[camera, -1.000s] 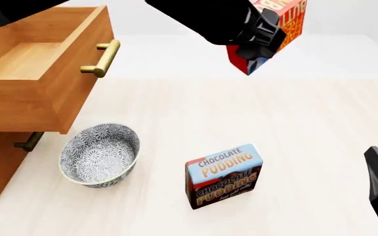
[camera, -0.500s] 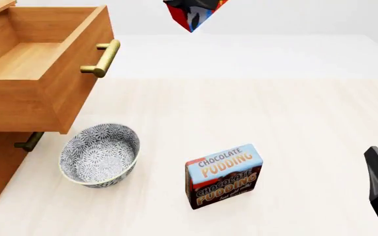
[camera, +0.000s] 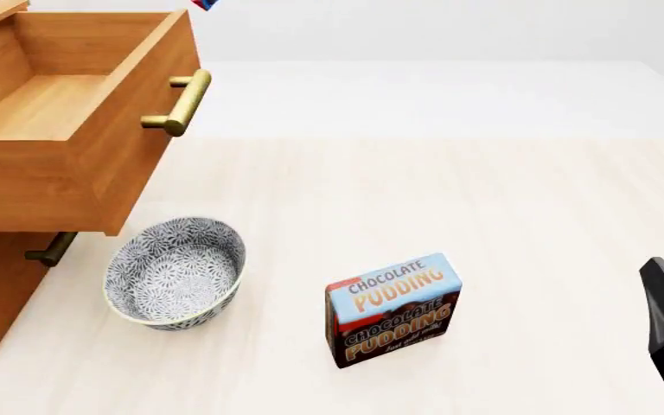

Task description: Put the butter at the back in the top drawer of the cabinet and close it.

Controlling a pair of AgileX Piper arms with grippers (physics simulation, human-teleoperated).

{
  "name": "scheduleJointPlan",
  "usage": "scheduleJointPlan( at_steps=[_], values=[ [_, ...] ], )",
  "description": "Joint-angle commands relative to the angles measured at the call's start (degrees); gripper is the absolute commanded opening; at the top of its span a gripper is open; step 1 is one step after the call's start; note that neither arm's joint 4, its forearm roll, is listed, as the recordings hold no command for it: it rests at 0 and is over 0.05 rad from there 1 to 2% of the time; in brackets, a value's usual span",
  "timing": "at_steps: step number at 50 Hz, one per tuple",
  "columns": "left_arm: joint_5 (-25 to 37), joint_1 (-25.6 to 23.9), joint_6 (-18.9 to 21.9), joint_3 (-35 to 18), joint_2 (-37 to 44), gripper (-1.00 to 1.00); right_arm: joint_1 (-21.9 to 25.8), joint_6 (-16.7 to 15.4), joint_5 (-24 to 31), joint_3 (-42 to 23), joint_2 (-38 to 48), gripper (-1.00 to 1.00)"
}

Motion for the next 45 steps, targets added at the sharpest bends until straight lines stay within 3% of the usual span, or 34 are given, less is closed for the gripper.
scheduleJointPlan(
  at_steps=[1,29,45],
  values=[
    [1.28,4.09,1.65,0.54,-3.94,-1.00,0.00,0.00,0.00,0.00,0.00,1.00],
    [6.87,15.07,1.66,0.93,-10.61,-1.00,0.00,0.00,0.00,0.00,0.00,1.00],
    [6.84,20.73,1.80,3.27,-11.24,-1.00,0.00,0.00,0.00,0.00,0.00,1.00]
  ],
)
